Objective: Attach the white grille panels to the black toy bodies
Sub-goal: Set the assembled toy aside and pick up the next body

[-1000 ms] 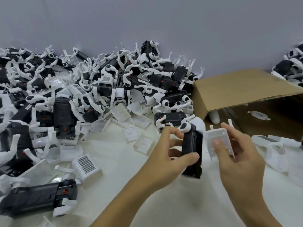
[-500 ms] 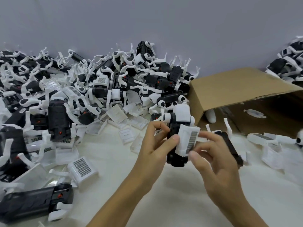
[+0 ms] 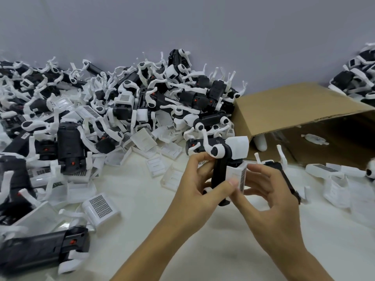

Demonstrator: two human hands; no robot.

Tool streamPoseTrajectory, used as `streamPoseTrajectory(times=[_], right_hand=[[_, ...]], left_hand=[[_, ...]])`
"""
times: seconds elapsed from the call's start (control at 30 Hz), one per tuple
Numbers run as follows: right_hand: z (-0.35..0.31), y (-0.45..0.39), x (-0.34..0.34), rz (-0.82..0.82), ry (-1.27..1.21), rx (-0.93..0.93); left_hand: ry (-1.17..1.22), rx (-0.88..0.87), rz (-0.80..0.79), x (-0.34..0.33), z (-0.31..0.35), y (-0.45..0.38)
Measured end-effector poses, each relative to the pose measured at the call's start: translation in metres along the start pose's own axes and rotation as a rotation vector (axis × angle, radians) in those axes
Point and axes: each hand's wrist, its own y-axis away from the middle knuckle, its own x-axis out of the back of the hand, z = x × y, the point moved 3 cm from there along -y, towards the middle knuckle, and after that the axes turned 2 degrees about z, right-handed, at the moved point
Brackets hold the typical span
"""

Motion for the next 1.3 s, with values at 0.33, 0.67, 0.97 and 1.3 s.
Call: streamPoseTrajectory(times=[0.33,0.67,0.97,1.3], right_hand=[[-0.008,0.005,-0.001,0.060,0.136,0.143],[-0.007,-0.001,-0.005,-0.173,-0.166,-0.056],[-0.001,-0.004,0.001,-0.112,-0.107,-0.125],[0.004,-0.009,0.005,-0.012,-0.195,-0.204]], left_hand=[[-0.138,-0.107,0.020,-0.008,0.004,0.004],[0.136,0.021,0.104,0.007,0.000,-0.002],[0.089,0.008,0.020,0.004,-0.004,-0.002],[-0.150,-0.027,-0.074,0.000,-0.006,-0.002]])
